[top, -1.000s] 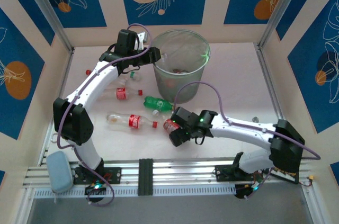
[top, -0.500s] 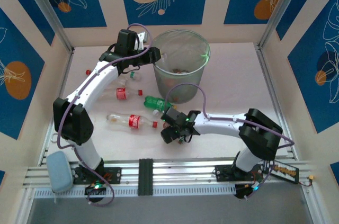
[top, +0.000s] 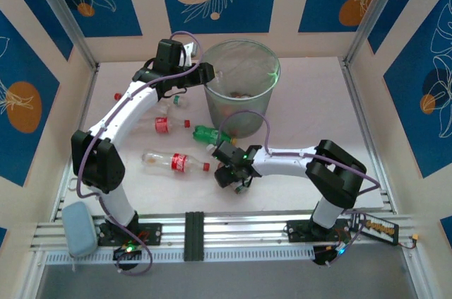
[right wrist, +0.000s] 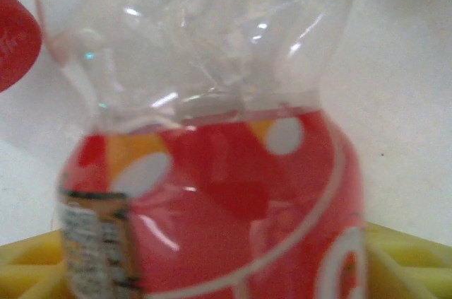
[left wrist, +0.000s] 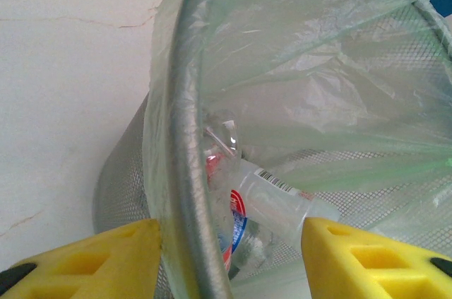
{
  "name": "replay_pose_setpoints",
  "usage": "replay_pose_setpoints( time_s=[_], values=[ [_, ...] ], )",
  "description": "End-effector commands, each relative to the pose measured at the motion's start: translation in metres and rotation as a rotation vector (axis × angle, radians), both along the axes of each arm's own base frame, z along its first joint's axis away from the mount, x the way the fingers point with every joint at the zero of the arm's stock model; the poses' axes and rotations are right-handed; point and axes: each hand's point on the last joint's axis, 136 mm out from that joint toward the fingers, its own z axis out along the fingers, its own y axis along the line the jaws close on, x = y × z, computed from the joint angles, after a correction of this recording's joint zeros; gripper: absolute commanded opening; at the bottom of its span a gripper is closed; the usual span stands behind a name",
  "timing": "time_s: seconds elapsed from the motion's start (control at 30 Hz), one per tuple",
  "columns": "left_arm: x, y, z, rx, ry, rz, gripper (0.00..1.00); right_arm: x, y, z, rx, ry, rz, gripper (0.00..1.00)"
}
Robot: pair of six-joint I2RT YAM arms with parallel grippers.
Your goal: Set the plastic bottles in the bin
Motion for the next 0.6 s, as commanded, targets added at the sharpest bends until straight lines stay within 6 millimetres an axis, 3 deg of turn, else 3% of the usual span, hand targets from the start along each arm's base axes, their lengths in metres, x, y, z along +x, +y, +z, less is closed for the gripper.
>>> replay_pose_setpoints(
  time_s=[0.0, 0.23, 0.57],
  values=[
    [-0.001, -0.007, -0.015, 0.010, 0.043, -0.032, 0.55, -0.001, 0.005, 0.004, 0.003, 0.013, 0.017, 0.69],
    [0.000, -0.008, -0.013, 0.011, 0.042, -0.035, 0.55, -0.006, 0.008, 0.016, 0.012, 0.025, 0.036, 0.66],
    [0.003, -0.009, -0.013, -0.030, 0.049, -0.037, 0.55, -0.023, -0.025, 0.079, -0.002, 0.008, 0.056, 0.63]
  ],
)
